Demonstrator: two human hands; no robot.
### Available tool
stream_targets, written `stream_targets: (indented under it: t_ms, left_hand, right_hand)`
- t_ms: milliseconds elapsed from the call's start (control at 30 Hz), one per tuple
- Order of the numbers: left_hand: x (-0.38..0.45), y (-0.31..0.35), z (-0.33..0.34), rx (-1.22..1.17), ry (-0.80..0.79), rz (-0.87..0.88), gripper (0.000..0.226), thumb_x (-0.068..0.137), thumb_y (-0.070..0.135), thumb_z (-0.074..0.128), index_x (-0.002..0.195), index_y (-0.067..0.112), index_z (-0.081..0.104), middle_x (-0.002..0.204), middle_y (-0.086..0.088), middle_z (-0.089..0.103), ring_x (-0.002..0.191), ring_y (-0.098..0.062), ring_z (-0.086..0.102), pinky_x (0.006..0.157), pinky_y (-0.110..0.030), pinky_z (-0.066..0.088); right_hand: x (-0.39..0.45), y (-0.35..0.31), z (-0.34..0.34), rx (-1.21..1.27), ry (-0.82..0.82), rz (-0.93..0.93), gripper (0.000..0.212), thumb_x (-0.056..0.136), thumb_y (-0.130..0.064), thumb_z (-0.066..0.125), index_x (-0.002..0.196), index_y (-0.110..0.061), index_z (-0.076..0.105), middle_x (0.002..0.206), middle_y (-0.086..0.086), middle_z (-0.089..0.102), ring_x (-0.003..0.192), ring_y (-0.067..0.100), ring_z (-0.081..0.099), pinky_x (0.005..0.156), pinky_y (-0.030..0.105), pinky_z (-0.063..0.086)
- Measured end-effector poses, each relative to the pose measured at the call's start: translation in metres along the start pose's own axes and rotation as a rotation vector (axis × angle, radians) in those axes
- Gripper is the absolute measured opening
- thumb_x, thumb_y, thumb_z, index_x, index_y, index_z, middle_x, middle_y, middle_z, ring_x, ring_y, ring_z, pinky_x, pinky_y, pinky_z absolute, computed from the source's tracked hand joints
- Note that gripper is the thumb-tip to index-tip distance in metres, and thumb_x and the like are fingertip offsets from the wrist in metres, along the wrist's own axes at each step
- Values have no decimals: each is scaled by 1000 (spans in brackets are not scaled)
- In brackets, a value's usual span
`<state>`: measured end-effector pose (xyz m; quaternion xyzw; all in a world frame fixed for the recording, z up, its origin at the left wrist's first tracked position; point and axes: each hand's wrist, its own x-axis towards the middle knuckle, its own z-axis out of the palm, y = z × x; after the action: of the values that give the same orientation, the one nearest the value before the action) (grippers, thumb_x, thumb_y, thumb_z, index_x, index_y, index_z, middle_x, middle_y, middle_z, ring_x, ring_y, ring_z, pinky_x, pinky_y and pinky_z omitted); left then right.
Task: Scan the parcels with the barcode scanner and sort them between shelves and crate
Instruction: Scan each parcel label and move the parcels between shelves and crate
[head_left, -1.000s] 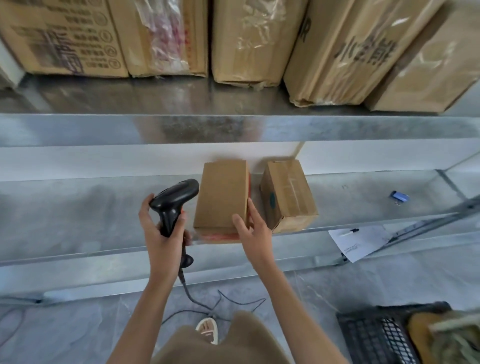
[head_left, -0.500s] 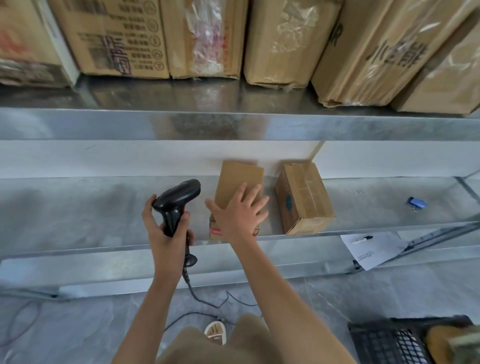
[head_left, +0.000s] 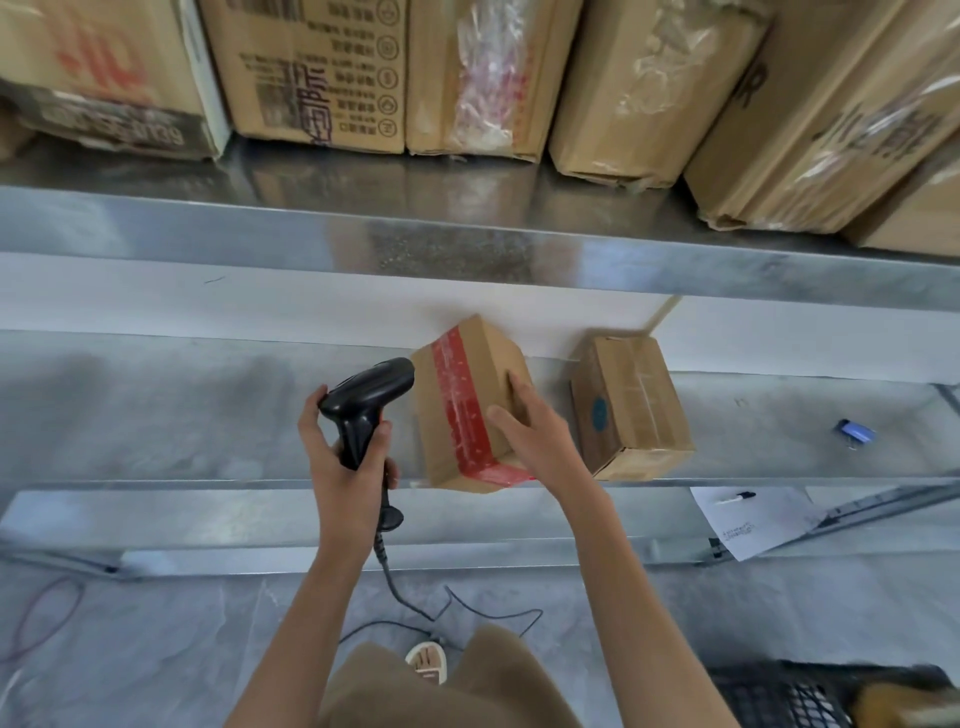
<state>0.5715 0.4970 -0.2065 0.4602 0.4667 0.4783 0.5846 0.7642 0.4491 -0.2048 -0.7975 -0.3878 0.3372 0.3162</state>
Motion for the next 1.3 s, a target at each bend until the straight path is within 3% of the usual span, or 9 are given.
stream_targets:
  t_ms: [67,133,300,367,500,733,867,1033,1300]
  left_hand:
    - [0,0,0,-2,-4,0,66,98,1,60,146,34,29,82,-3,63,49,-20,52,50,-28,51]
    - [0,0,-1,-3,-9,-1,66,98,1,60,146,34,29,83,-4,64,49,-21,52,50,-29,51]
    - [2,0,-3,0,-3,-6,66,98,1,60,145,35,30,85,-7,64,48,-21,51,49,-30,50]
    - [1,-1,-5,7,-4,-5,66,98,1,61,145,35,30,84,-4,65,48,-19,51,49,-29,50]
    - [-2,-1,-7,43,-24,29,65,97,4,62,144,36,31,79,8,70,49,-19,53,52,-30,52]
    - [-10,15,-6,97,-58,75,65,97,5,63,141,41,31,85,-12,67,48,-20,55,53,-28,51]
    - [-19,30,-12,87,-83,127,64,97,6,63,142,40,32,79,-8,67,50,-22,54,54,-28,51]
    - [-29,45,-20,136,-112,183,64,97,10,65,137,50,34,79,-1,67,55,-19,57,58,-28,53]
    - [-42,55,-28,238,-183,264,73,94,8,65,122,68,36,86,0,69,56,-16,58,61,-24,53]
  right_hand:
    - [2,1,-4,-68,74,-55,65,102,-38,47,158,-28,15,151,1,42,127,24,51,105,50,47]
    - [3,-2,-2,-254,154,-98,67,103,-43,44,158,-26,10,158,3,32,131,27,48,106,51,46]
    - [13,-7,5,-757,160,2,98,87,-82,31,159,-26,-5,166,13,-9,151,45,-2,118,63,10]
    - [17,-6,11,-804,147,15,102,85,-86,24,159,-24,-10,166,15,-13,150,47,-8,118,65,5]
    - [24,-15,20,-684,137,86,101,86,-84,32,159,-28,-9,166,15,-13,149,49,-5,117,64,10]
    - [25,-21,29,-574,261,102,90,86,-75,44,159,-32,11,168,3,3,146,47,13,115,61,18]
    - [18,-15,13,-367,361,-32,86,81,-72,52,156,-40,24,166,-9,11,142,36,22,115,56,23]
    - [-11,-11,11,189,623,-289,78,71,-58,59,145,-52,35,159,-23,26,140,10,27,115,56,28]
    - [-29,-1,16,261,726,-445,79,76,-43,64,149,-30,38,159,-17,27,141,-2,25,115,45,29]
